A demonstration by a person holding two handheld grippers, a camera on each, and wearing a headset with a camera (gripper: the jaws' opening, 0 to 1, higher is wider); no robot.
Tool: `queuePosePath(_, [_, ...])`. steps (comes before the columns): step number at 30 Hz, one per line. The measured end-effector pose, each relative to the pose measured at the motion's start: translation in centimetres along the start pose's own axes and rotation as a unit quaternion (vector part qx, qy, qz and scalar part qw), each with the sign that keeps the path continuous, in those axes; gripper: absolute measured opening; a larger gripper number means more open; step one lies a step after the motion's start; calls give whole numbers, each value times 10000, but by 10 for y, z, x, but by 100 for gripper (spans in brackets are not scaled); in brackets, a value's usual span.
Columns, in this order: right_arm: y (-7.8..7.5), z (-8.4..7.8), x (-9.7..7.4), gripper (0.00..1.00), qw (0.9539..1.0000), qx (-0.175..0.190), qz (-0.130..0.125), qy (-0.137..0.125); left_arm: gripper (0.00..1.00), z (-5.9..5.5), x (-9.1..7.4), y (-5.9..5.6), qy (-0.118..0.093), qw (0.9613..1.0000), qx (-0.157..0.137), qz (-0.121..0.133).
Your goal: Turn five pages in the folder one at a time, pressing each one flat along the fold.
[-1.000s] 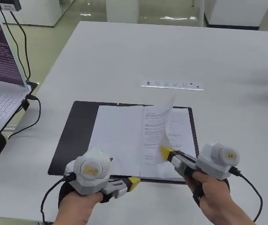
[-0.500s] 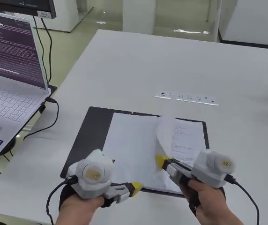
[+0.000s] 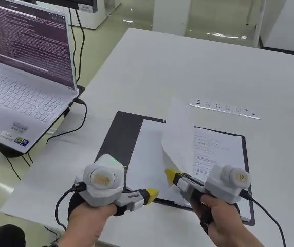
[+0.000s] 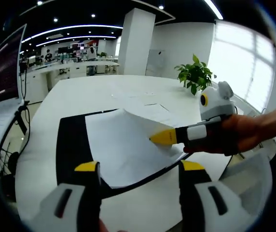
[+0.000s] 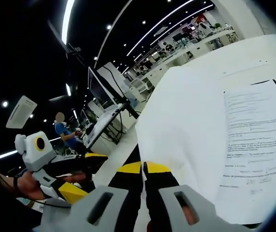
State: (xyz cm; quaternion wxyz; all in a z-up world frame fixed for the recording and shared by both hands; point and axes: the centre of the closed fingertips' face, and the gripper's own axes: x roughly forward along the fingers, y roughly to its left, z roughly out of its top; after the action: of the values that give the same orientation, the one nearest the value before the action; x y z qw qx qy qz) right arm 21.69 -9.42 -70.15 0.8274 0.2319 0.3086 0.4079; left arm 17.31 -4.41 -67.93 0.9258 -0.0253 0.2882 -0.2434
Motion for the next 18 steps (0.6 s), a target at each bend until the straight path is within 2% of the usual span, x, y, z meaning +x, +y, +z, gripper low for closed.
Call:
queuePosePath(9, [7,-13,25,0,9995,146,115,253,64,0,-15,18,-96,9998,-100,164])
queuePosePath(18, [12,-15,47,0,9984,384,251,323,64,-3,-27,31,-129,9995,-128,264])
